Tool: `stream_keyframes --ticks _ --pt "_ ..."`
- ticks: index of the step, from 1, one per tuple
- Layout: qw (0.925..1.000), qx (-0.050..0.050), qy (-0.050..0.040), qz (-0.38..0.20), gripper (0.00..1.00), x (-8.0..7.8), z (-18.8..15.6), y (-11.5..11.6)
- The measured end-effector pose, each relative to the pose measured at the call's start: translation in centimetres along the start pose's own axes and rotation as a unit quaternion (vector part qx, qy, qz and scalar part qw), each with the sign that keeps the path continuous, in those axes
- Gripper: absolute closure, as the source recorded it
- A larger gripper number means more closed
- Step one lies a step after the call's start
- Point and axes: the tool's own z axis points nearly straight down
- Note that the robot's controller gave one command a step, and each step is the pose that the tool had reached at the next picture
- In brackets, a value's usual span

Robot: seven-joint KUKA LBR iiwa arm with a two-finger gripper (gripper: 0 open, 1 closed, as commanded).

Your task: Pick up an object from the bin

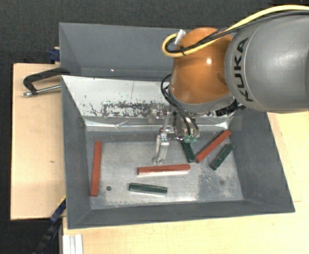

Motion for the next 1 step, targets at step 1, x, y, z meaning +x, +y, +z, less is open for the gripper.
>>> stream_keyframes --ticks 1 --pt "1.0 0.0 0.0013 -0.004 0.0 0.22 6.22 -2.09"
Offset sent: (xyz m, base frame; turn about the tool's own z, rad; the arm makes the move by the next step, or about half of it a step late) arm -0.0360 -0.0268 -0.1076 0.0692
